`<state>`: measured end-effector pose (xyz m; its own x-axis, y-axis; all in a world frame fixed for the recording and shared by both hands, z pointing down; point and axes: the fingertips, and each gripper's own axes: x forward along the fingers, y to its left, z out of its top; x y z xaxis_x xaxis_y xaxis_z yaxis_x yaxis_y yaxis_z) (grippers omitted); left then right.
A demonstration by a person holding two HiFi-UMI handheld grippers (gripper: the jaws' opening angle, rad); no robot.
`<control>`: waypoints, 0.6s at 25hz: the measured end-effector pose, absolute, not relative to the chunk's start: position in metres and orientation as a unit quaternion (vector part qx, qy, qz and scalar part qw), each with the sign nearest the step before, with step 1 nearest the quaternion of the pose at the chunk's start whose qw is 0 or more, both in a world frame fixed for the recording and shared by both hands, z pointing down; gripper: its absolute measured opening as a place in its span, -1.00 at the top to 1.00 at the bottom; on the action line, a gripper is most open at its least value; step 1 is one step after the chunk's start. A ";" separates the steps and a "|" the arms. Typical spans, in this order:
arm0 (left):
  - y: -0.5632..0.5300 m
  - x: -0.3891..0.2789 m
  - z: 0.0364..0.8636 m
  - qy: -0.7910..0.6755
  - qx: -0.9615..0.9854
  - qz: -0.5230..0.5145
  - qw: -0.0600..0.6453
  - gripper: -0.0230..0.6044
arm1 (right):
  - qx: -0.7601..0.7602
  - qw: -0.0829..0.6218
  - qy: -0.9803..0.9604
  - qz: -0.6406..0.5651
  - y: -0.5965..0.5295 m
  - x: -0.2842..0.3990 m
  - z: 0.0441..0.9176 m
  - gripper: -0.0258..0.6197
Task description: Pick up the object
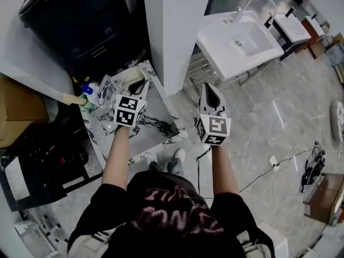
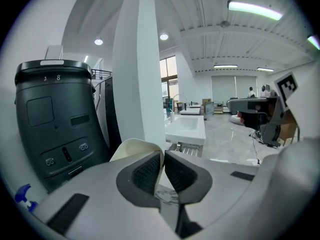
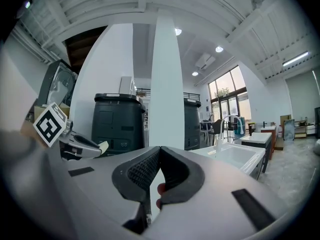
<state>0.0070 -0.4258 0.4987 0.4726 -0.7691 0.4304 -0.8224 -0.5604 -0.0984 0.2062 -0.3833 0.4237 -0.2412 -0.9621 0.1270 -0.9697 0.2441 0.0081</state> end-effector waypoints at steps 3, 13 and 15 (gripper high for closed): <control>-0.415 0.012 0.477 -0.466 0.862 0.193 0.049 0.80 | 0.612 0.049 -0.789 0.034 -0.382 0.203 0.419 0.88; -0.404 0.005 0.429 -0.492 0.859 0.133 0.035 0.80 | 0.606 0.047 -0.794 0.024 -0.383 0.198 0.405 0.88; -0.402 0.003 0.423 -0.499 0.856 0.126 0.035 0.80 | 0.601 0.048 -0.797 0.020 -0.384 0.195 0.402 0.88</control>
